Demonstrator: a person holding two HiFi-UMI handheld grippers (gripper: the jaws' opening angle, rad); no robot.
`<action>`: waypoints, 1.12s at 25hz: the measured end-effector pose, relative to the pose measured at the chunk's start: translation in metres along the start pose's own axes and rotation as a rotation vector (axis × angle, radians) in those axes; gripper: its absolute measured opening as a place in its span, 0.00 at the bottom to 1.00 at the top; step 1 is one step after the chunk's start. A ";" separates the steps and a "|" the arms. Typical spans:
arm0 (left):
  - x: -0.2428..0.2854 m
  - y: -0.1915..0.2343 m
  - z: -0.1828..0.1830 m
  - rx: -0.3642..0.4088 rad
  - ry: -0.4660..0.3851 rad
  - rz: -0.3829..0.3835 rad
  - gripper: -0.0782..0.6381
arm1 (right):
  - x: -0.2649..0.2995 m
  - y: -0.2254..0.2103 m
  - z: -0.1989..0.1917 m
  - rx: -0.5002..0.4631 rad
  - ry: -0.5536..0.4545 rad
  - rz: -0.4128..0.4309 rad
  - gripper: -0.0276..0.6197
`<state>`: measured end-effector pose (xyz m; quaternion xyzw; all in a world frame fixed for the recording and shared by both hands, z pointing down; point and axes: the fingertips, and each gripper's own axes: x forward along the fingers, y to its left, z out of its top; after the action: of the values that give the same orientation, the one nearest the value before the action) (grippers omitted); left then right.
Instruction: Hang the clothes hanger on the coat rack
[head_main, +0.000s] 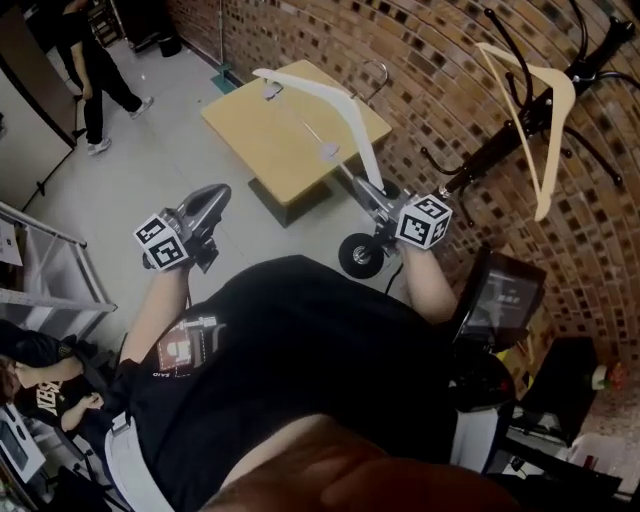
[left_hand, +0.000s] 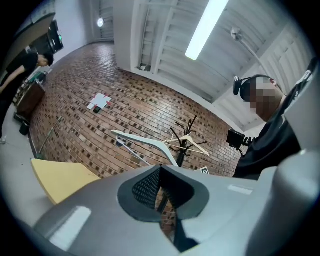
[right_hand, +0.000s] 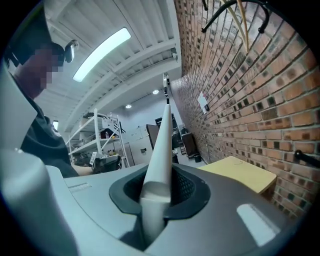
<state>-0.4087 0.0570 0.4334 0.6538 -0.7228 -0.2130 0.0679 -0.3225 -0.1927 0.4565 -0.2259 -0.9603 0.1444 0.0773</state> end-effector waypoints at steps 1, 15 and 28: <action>0.010 0.007 -0.001 -0.007 0.010 -0.009 0.11 | 0.003 -0.008 0.002 0.005 0.003 -0.005 0.17; 0.182 0.152 0.023 -0.086 0.192 -0.385 0.11 | 0.044 -0.114 0.025 0.062 -0.086 -0.336 0.17; 0.299 0.190 0.016 -0.150 0.423 -0.790 0.11 | 0.022 -0.132 0.022 0.156 -0.243 -0.749 0.17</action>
<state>-0.6293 -0.2207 0.4407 0.9019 -0.3709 -0.1359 0.1748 -0.4014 -0.3012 0.4786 0.1650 -0.9645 0.2045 0.0276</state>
